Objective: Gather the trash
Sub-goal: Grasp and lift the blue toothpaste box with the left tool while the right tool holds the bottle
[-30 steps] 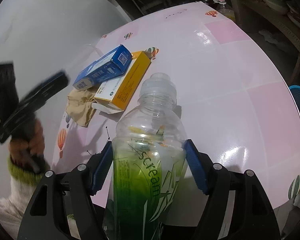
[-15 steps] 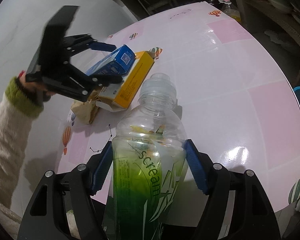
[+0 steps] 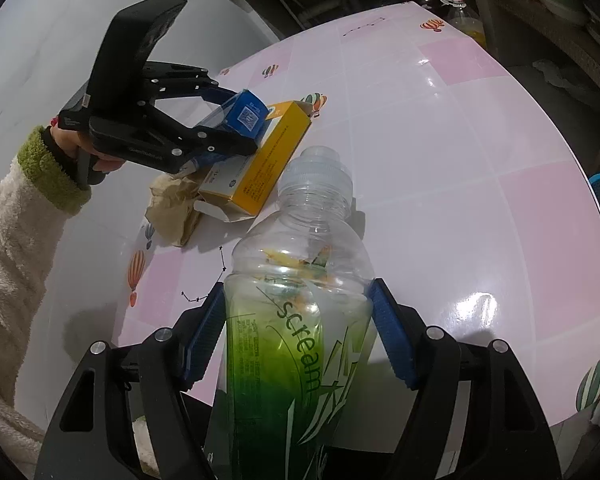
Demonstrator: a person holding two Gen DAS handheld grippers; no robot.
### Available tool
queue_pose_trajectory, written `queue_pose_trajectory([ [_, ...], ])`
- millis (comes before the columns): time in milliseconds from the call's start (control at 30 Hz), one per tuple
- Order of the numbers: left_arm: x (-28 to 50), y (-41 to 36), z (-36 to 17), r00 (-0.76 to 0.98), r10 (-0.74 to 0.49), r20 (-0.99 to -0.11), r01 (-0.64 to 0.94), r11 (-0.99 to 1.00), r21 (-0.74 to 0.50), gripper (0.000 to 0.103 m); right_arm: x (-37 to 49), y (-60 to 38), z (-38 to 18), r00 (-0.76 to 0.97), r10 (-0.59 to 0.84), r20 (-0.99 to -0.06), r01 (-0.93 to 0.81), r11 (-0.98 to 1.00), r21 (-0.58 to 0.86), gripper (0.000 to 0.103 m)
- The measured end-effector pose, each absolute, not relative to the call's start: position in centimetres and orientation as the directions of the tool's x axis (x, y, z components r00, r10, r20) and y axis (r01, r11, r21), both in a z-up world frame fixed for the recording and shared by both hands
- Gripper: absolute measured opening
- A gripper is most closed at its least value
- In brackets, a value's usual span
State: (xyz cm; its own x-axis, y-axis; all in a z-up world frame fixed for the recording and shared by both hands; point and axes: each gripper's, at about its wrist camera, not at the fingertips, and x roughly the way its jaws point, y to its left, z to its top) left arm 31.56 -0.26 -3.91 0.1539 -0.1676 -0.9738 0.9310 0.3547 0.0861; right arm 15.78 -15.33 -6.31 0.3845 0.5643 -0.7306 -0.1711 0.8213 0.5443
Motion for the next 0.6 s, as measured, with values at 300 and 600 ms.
queue_pose_trajectory([
  [300,28.9,2.3,1.8,0.349,-0.250,-0.903,0.869,0.448,0.211,0.051,15.5,-15.4,-6.3,0.391,0.561,-0.729,-0.164,0.822,0.545,0.070],
  [600,25.8,9.4,8.3,0.614,-0.309,-0.726,0.661,0.704,0.259,0.047,14.9,-15.9,-6.4,0.403,0.561,-0.723,-0.161,0.821,0.548,0.070],
])
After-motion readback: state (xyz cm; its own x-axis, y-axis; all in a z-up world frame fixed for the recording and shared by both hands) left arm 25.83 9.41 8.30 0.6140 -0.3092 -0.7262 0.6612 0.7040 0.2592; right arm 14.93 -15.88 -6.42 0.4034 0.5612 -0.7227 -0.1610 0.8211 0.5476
